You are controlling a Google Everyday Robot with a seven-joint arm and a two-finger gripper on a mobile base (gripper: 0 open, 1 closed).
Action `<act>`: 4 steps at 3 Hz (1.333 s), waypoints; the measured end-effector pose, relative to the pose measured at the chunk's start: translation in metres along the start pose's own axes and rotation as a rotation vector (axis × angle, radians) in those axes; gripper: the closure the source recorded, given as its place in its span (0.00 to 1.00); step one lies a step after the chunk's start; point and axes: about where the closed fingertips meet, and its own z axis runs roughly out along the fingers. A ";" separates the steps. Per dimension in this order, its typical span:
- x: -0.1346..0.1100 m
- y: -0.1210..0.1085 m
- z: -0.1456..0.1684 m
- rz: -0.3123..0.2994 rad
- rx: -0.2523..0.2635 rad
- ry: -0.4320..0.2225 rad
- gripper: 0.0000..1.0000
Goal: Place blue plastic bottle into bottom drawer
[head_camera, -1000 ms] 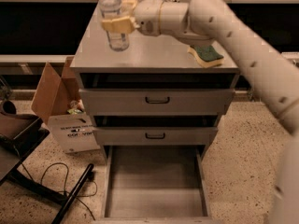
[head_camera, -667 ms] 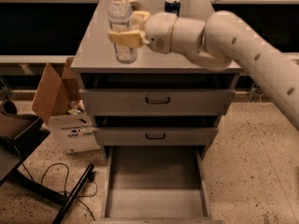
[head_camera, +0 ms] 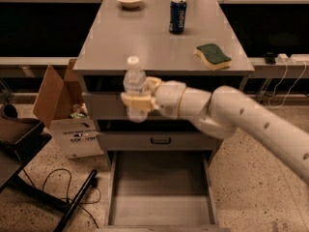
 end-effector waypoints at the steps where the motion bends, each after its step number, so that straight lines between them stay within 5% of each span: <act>1: 0.090 0.018 -0.001 0.036 0.017 0.029 1.00; 2: 0.170 0.022 -0.001 0.023 0.063 0.007 1.00; 3: 0.213 0.016 0.005 0.022 0.082 0.013 1.00; 4: 0.216 0.017 0.006 0.029 0.080 0.010 1.00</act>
Offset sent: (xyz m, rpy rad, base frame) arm -0.0245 -0.0014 -0.2504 0.0366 -0.0045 -0.1102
